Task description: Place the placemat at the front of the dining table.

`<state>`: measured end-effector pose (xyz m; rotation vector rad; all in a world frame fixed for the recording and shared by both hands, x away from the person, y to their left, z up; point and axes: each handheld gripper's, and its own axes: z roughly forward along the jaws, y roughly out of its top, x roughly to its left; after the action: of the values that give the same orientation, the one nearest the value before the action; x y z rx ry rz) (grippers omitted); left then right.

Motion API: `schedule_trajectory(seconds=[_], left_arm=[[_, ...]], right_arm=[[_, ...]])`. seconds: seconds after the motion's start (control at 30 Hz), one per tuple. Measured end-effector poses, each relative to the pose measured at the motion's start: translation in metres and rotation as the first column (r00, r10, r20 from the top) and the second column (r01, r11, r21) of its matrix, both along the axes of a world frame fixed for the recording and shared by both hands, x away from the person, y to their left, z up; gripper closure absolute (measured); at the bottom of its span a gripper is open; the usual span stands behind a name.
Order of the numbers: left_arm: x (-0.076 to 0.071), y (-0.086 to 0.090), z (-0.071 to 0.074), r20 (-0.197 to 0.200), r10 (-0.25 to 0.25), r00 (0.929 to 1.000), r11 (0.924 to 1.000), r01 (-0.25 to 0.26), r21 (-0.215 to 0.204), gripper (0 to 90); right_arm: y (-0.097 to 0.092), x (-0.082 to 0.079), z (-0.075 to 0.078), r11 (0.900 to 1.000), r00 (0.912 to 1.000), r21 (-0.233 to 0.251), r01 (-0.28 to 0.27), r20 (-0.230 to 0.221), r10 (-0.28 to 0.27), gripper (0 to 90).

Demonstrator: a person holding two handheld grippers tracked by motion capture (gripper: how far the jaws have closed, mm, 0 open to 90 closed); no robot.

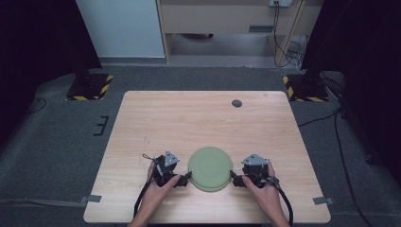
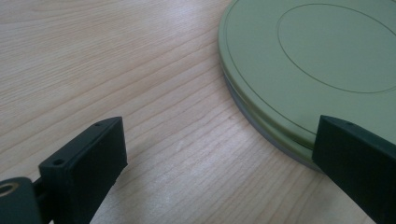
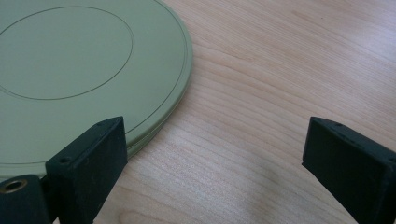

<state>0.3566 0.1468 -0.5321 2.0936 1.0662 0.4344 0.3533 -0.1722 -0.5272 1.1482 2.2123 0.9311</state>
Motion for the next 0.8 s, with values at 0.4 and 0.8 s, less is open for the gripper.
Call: schedule_trajectory(seconds=[0.4, 0.8], left_arm=[[0.0022, -0.0006, -0.0007, -0.005, 0.018, 0.9998, 0.9998, -0.018, -0.003, 0.0], [0.0051, -0.0004, -0.0018, -0.007, 0.026, 0.9996, 0.9995, -0.026, -0.017, 0.0]], right_arm=[[0.0022, 0.0001, -0.0019, 0.9999, 0.9999, -0.008, 0.009, 0.012, -0.009, 4.7], [0.0026, 0.0018, -0.0032, 0.9994, 0.999, -0.003, 0.036, 0.028, -0.035, 5.2]])
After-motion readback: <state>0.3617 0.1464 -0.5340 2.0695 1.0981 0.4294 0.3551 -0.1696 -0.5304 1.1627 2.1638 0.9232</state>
